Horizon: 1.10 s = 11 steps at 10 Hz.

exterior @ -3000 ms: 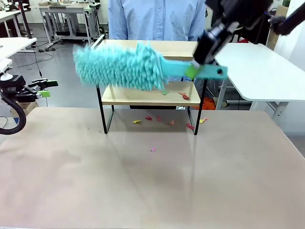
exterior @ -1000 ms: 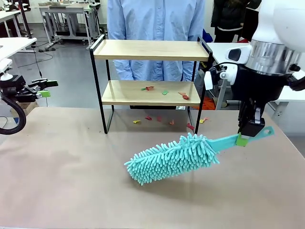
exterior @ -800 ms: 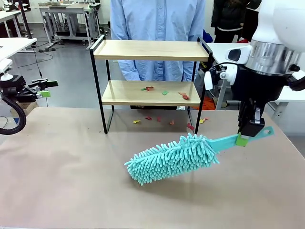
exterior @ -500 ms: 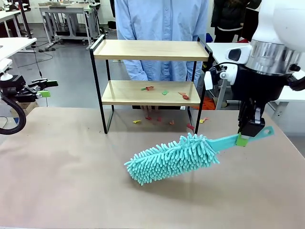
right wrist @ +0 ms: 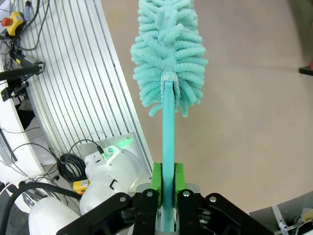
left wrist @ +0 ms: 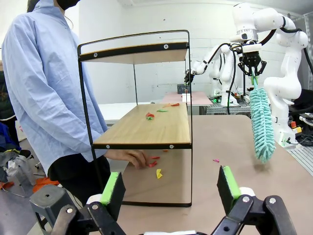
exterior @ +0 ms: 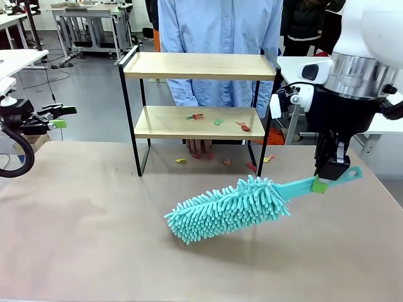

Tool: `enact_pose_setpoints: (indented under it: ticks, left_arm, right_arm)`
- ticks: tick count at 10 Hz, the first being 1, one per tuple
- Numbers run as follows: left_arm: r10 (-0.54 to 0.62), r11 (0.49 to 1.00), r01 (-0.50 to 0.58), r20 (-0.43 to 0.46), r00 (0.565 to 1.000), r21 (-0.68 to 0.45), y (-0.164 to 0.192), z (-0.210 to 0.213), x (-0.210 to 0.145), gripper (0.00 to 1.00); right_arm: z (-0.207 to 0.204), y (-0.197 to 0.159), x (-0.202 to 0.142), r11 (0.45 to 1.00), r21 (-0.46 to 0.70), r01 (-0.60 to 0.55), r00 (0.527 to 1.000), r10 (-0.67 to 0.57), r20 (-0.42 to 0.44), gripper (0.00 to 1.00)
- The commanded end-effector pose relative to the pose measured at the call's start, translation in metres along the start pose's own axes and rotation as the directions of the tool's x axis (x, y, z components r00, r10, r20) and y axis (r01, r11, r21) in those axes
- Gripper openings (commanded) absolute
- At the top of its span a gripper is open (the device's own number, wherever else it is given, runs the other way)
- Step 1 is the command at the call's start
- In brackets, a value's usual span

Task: Clean the shelf.
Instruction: Clean the specific section of the Shelf indicated by the human with the Duster.

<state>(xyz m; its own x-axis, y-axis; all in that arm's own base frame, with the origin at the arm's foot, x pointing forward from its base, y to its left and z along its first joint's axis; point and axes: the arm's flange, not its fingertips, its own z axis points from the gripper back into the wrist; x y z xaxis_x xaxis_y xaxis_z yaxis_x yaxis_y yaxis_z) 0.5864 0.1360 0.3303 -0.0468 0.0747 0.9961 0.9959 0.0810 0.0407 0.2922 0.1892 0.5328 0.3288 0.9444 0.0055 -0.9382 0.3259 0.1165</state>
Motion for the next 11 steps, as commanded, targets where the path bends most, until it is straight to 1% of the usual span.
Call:
enact_pose_setpoints:
  ticks: [1, 11]
  left_arm:
    - [-0.002, 1.000, 0.002, 0.001, 1.000, -0.002, -0.0027, -0.0007, 0.0037, 1.00]
    - [-0.002, 1.000, 0.002, 0.001, 1.000, -0.002, -0.0027, -0.0007, 0.0037, 1.00]
  right_arm:
    - [0.0049, 0.0015, 0.0010, 1.000, 0.005, 0.000, 1.000, 0.000, 0.007, 0.13]
    - [0.0049, 0.0015, 0.0010, 1.000, 0.005, 0.000, 1.000, 0.000, 0.007, 0.13]
